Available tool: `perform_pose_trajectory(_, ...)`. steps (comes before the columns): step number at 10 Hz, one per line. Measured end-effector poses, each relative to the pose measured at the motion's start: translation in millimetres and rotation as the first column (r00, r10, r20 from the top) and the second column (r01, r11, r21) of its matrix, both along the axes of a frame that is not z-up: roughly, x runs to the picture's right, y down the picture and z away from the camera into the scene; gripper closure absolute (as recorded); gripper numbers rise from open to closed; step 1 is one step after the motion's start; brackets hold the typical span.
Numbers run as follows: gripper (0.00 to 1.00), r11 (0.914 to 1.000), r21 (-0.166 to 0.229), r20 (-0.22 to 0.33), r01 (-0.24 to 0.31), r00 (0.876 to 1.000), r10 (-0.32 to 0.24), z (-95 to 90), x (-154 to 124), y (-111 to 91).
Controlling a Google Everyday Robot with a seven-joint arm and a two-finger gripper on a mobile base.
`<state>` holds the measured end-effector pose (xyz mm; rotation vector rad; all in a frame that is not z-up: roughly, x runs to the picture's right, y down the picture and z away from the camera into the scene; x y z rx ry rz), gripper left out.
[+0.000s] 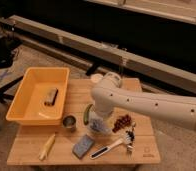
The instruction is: Wipe tray with brush
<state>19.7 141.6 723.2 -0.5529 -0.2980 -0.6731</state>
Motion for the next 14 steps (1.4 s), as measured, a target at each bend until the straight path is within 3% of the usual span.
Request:
perform_pose_trajectory(7,0.20,1.0000,0.000,0.000,0.001,1.000,-0.001,0.0,0,0)
perform_pose_trajectory(10,0.20,0.9963,0.053,0.041,0.067,0.997,-0.069,-2.9,-13,-14)
perform_pose_trajectory(11,0.20,0.9910,0.075,0.073,0.111,0.991,-0.116,-3.9,-28,-23)
perform_pose_trajectory(13,0.20,0.9680,0.124,0.135,0.218,0.963,-0.234,-6.0,-72,-40)
perform_pose_trajectory(14,0.20,0.9473,0.155,0.168,0.281,0.937,-0.305,-6.5,-100,-48)
